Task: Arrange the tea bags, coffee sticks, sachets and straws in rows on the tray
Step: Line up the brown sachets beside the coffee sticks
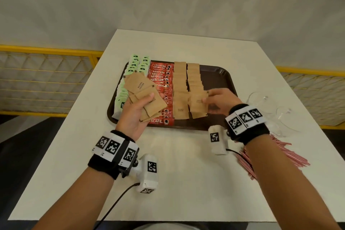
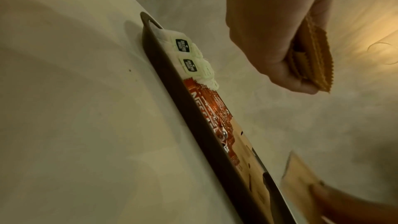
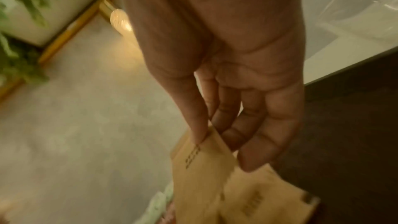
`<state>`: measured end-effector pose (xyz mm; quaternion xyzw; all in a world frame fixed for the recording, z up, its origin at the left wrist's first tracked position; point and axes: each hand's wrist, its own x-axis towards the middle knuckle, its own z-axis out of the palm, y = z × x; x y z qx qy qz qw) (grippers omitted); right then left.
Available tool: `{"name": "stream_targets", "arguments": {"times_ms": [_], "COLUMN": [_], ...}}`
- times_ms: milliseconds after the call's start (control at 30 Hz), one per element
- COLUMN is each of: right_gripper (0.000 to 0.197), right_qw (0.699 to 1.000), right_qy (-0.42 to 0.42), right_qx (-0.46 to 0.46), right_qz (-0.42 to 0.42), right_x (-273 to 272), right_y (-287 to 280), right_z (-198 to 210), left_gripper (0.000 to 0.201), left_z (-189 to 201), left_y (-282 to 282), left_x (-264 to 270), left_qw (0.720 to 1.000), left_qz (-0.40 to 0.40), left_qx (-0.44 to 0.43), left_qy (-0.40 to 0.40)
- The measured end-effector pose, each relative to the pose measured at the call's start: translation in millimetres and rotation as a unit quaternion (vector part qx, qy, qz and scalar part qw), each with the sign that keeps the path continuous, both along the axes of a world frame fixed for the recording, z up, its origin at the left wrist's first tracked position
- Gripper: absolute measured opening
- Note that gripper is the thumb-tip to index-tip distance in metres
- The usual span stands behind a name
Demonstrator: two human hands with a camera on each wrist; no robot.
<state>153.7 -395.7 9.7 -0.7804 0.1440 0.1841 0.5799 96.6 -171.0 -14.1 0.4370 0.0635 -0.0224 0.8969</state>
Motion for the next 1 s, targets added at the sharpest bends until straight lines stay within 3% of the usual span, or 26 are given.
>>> {"name": "stream_targets", "arguments": {"times_ms": [167, 300, 500, 600, 700, 800, 900, 1000], "right_gripper": [0.035, 0.031, 0.025, 0.024, 0.028, 0.018, 0.015, 0.01], "right_qw": [0.983, 0.953, 0.926, 0.926, 0.96, 0.997, 0.986, 0.968], "right_qy": [0.061, 0.027, -0.002, -0.004, 0.026, 0.04, -0.005, -0.012], "right_qx": [-0.17, -0.292, -0.363, -0.362, -0.263, -0.047, 0.167, 0.245], "right_qz": [0.042, 0.074, 0.101, 0.105, 0.092, 0.036, 0.021, 0.045], "right_x": [19, 22, 24, 24, 26, 20, 11, 3], "right_y": [-1, 4, 7, 6, -2, -10, -8, 9], "right_z": [-28, -27, -24, -23, -23, -6, 15, 28], "left_gripper": [0.041, 0.033, 0.031, 0.031, 0.026, 0.024, 0.022, 0.027], "left_z": [-3, -6, -8, -9, -10, -10, -10, -6], "left_y": [-1, -3, -6, -8, -6, -3, -10, -27], "left_x": [0, 0, 0, 1, 2, 2, 5, 6], "left_qw": [1.0, 1.0, 0.999, 0.999, 0.999, 0.999, 0.997, 0.996], "left_qz": [0.005, 0.014, 0.01, 0.005, 0.005, 0.001, -0.007, -0.036], "left_qx": [0.001, -0.004, 0.008, 0.013, 0.012, 0.005, 0.006, 0.015], "left_qy": [0.005, 0.018, 0.037, 0.045, 0.047, 0.051, 0.071, 0.076]}}
